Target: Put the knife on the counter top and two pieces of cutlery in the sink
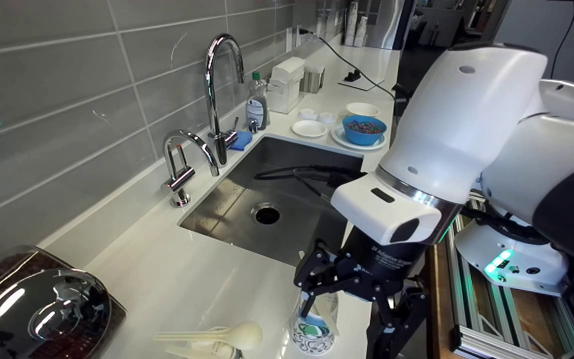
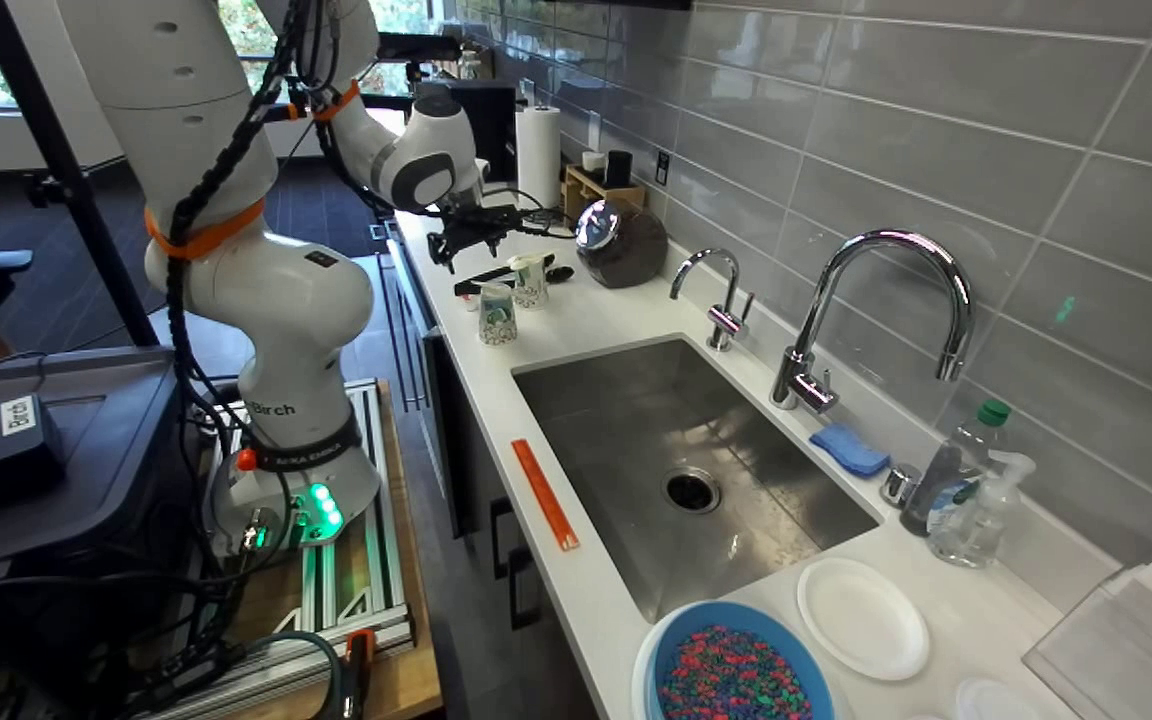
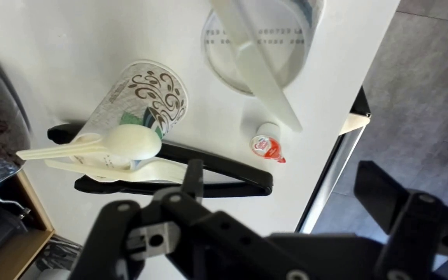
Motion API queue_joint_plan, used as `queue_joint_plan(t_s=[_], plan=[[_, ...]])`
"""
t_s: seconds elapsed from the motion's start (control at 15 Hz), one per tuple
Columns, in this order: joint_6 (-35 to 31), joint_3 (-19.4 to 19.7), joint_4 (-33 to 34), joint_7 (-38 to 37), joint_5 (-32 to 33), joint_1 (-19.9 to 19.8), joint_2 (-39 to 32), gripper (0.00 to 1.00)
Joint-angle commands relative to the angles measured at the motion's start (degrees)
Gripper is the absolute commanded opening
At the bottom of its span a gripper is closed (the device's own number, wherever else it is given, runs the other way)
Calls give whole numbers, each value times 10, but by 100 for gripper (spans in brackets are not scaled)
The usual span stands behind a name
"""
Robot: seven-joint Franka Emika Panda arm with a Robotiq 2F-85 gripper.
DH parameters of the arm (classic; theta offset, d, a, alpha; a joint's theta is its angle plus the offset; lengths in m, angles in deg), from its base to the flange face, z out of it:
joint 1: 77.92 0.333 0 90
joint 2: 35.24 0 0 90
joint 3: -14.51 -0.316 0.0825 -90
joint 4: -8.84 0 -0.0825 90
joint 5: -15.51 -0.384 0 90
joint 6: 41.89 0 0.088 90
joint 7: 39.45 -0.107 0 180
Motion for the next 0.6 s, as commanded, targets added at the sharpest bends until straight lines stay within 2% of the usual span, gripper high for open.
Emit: queue_joint_plan(t_s=[0.0,0.07,0.13,0.53], plan=[[-30,6,17,14,1,-2,-37,100],[24,19,33,43,-59,21,-28,100],[-10,5,10,3,-11,2,-20,100],[10,13,26,13,-33,13,-23,100]])
